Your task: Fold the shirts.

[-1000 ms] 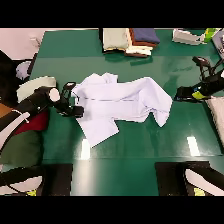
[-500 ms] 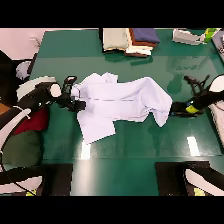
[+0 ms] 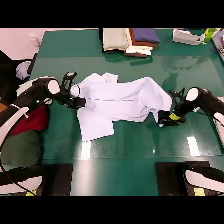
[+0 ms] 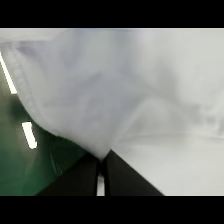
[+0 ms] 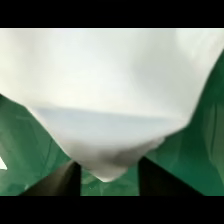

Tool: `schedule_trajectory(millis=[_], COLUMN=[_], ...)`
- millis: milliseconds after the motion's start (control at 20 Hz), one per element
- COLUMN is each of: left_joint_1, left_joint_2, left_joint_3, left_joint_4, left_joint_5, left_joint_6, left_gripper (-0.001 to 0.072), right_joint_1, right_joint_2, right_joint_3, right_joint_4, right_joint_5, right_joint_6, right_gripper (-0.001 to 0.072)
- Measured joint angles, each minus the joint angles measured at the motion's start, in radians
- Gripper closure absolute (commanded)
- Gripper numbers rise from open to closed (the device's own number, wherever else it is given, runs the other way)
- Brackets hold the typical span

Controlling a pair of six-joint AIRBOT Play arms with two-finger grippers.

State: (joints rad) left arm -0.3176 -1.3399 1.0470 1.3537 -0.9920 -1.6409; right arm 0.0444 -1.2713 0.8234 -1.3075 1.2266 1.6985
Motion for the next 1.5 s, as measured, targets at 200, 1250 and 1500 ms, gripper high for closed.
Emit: schedule_trajectory(millis=[200, 1250, 1500], left_joint_1=[0.0, 0.121, 0.121], left_joint_2=[0.001, 0.601, 0.455], left_joint_3=[0.004, 0.896, 0.924], left_joint_4=[0.001, 0.193, 0.205], left_joint_5=[-0.004, -0.098, -0.224], left_joint_6=[0.006, 0.031, 0.062], left_gripper=[0.0682, 0.0684, 0.0683], right_joint_1=[0.01, -0.329, -0.355], right_joint_2=[-0.022, 0.449, 0.325], right_joint_3=[0.045, 1.099, 1.172], right_joint_4=[-0.008, 0.008, 0.004], right_joint_5=[-0.041, 0.21, 0.357], right_joint_6=[0.007, -0.04, -0.042], right_gripper=[0.0691, 0.0692, 0.0692])
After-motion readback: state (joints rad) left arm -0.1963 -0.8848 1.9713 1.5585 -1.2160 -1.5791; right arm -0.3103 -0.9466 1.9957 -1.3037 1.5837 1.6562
